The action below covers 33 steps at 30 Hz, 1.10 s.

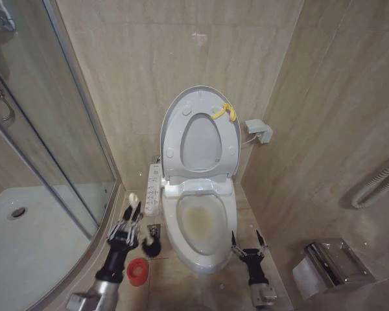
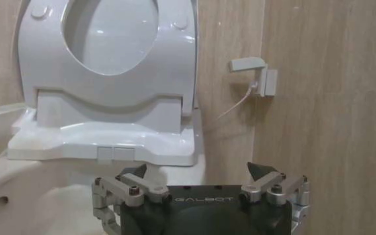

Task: Open the toilet lid, clean the toilet bowl with a toilet brush, close the toilet lid, and flush.

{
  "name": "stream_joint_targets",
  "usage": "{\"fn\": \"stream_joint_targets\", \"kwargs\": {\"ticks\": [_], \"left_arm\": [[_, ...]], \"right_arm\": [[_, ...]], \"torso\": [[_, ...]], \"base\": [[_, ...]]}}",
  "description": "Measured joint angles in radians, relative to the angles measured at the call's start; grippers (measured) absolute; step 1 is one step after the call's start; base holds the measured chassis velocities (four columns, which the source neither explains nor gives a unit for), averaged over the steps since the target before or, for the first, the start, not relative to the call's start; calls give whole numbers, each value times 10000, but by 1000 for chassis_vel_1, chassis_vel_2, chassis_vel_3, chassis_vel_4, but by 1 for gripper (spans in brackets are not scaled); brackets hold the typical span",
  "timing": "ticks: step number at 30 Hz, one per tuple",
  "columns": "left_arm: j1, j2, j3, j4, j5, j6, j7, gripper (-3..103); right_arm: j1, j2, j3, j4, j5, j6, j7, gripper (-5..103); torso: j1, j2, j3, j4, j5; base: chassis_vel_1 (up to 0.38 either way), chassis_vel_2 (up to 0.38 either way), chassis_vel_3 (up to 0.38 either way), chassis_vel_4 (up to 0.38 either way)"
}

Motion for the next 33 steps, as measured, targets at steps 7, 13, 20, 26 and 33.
{"fn": "stream_joint_targets", "kwargs": {"ticks": [7,13,20,26,33], "left_arm": [[-283,-1,-236,1486,496,-16,-656,19],[-1003,-62,-372,3175,477,-285,-705,19],[-2282,-106,-95,5112,2,-465,-448,19],[-3117,-379,244,6487,-140,-691,-172,19],[-3902,-782,551,7917,51,-828,24,19]], "right_arm": [[-11,144,20,19,1,80,-14,100],[29,198,43,-45,11,101,-19,100],[205,196,68,-243,38,82,-21,100],[254,136,114,-334,136,62,-16,100],[214,-18,228,-396,276,65,-14,100]], "torso": [[0,0,1,-5,-2],[1,-1,2,1,-3],[1,0,2,-2,0],[1,-1,2,-2,1],[1,-1,2,-1,1]], "base": [[0,0,0,0],[0,0,0,0],[0,0,0,0],[0,0,0,0],[0,0,0,0]]}}
